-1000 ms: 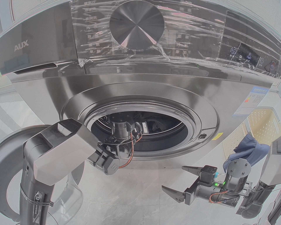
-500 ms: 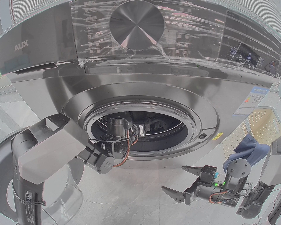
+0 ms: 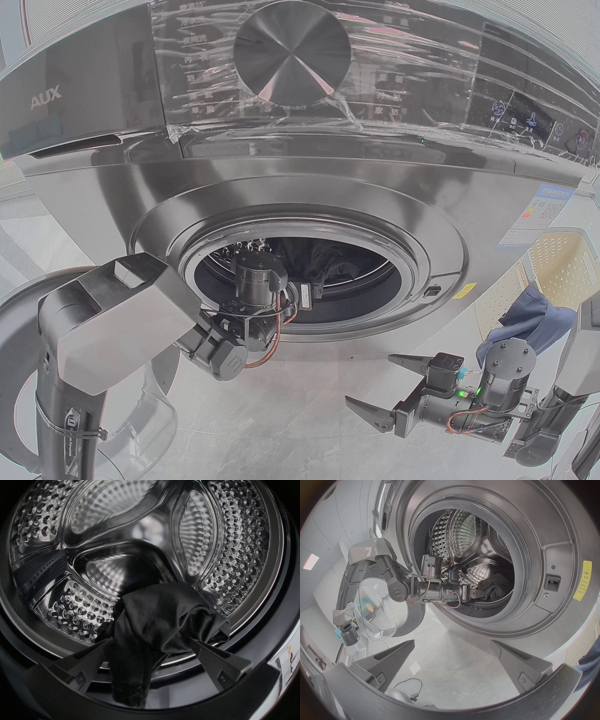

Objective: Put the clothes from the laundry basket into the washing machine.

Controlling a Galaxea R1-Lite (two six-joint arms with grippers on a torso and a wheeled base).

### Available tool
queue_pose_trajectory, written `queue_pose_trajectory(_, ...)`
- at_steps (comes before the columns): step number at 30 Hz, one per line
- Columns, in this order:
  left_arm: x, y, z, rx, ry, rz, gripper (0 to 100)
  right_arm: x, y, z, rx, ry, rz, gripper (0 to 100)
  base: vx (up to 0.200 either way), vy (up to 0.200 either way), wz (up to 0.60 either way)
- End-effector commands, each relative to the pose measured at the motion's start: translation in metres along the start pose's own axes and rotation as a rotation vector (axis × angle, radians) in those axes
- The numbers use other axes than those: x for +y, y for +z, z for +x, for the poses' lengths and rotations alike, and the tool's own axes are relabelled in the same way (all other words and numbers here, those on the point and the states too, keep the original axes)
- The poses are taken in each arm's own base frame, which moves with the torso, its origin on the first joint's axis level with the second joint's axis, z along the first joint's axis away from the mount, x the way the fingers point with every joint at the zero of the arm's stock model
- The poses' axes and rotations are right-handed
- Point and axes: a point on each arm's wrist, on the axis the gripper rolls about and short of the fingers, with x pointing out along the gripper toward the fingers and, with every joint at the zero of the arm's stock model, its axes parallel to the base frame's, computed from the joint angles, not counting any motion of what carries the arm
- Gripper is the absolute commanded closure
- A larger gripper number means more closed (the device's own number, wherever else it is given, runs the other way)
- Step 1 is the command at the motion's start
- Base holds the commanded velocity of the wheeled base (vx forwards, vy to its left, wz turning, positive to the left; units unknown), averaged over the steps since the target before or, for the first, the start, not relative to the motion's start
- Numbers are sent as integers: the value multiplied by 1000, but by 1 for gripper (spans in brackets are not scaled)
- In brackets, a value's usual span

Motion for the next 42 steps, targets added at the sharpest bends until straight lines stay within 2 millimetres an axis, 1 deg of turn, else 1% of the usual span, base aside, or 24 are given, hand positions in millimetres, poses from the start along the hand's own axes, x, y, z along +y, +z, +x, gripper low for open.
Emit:
queue_pose_trajectory(1, 2, -14, 9, 22, 10, 4, 0, 0, 0, 0, 0, 2, 0, 0, 0, 0, 0)
queue_pose_trajectory(2, 2, -14, 11, 19, 11, 3, 0, 1, 0, 0, -2, 2, 0, 0, 0, 0, 0)
queue_pose_trajectory(3, 2, -13, 13, 12, 11, 1, 100, 0, 0, 0, 0, 2, 0, 0, 0, 0, 0)
queue_pose_trajectory(4, 2, -13, 13, 12, 11, 1, 100, 0, 0, 0, 0, 2, 0, 0, 0, 0, 0)
queue_pose_trajectory(6, 1, -5, 17, -15, 8, -8, 100, 1, 0, 0, -2, 4, 0, 0, 0, 0, 0)
queue_pose_trajectory(9, -1, -1, 18, -26, 4, -11, 100, 0, 0, 0, 0, 2, 0, 0, 0, 0, 0)
queue_pose_trajectory(12, -5, 8, 22, -66, -6, -30, 100, 1, 0, 0, 0, 4, 0, 0, 0, 0, 0)
queue_pose_trajectory(18, -9, 19, 37, -164, -23, -83, 100, 1, 0, 1, -2, 5, -1, 0, 0, 0, 0)
queue_pose_trajectory(19, -9, 19, 37, -164, -23, -83, 100, 1, 0, 1, -2, 5, -1, 0, 0, 0, 0)
queue_pose_trajectory(20, -5, 23, 44, -207, -19, -103, 100, 1, 1, 2, -6, 4, 0, 0, 0, 0, 0)
queue_pose_trajectory(21, -5, 25, 45, -222, -19, -107, 100, 1, 1, 2, -6, 4, 0, 0, 0, 0, 0)
queue_pose_trajectory(28, -1, 29, 62, -320, -20, -135, 100, 1, 1, 2, -8, 4, -1, 0, 0, 0, 0)
queue_pose_trajectory(32, -3, 32, 69, -356, -26, -146, 100, 1, 1, 2, -8, 4, -1, 0, 0, 0, 0)
queue_pose_trajectory(38, -4, 32, 69, -359, -24, -142, 100, 0, 1, 2, -8, 1, 0, 0, 0, 0, 0)
queue_pose_trajectory(39, -6, 33, 69, -360, -26, -142, 0, 0, 1, 2, -7, 1, 0, 0, 0, 0, 0)
queue_pose_trajectory(42, -8, 37, 66, -361, -29, -143, 0, 0, 1, 2, -7, 0, 0, 0, 0, 0, 0)
